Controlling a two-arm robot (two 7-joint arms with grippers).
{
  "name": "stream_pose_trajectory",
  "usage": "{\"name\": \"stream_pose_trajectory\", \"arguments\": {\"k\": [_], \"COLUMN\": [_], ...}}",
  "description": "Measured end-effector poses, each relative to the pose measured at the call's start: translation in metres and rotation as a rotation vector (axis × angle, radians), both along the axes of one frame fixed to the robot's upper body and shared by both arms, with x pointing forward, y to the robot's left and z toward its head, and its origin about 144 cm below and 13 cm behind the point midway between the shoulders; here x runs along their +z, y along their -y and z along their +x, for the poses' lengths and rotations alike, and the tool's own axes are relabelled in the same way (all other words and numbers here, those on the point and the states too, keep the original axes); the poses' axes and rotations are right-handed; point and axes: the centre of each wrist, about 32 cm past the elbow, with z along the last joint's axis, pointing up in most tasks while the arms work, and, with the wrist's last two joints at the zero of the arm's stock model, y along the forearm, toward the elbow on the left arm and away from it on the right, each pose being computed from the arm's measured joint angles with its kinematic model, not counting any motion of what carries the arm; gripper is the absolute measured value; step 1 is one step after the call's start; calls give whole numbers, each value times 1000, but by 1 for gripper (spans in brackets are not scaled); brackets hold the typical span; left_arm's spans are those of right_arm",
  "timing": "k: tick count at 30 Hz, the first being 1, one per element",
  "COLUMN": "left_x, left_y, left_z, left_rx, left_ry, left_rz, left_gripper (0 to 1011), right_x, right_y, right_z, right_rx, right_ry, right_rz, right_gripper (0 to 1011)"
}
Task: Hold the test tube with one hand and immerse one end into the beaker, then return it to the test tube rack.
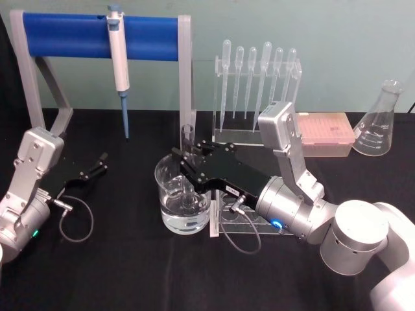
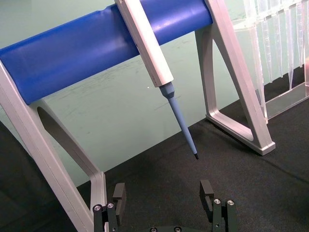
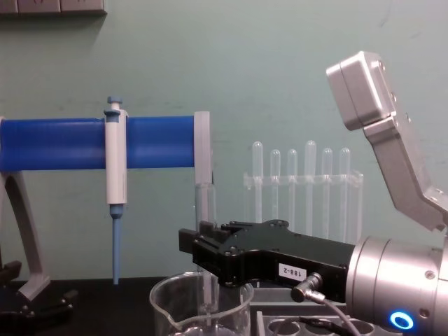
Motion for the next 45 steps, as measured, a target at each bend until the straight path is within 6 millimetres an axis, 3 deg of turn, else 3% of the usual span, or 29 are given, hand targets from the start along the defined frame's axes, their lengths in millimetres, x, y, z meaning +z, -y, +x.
{"name": "stream_pose_trajectory", "arguments": {"k": [45], "left_x": [0], "left_y": [0], "left_z": [0], "left_rx": [0], "left_ry": [0], "left_rz": [0], "left_gripper": [1000], "right_x": [0], "right_y": [0], "right_z": [0], "right_rx": [0], "right_ry": [0], "right_rz": [0], "right_gripper": [224]}}
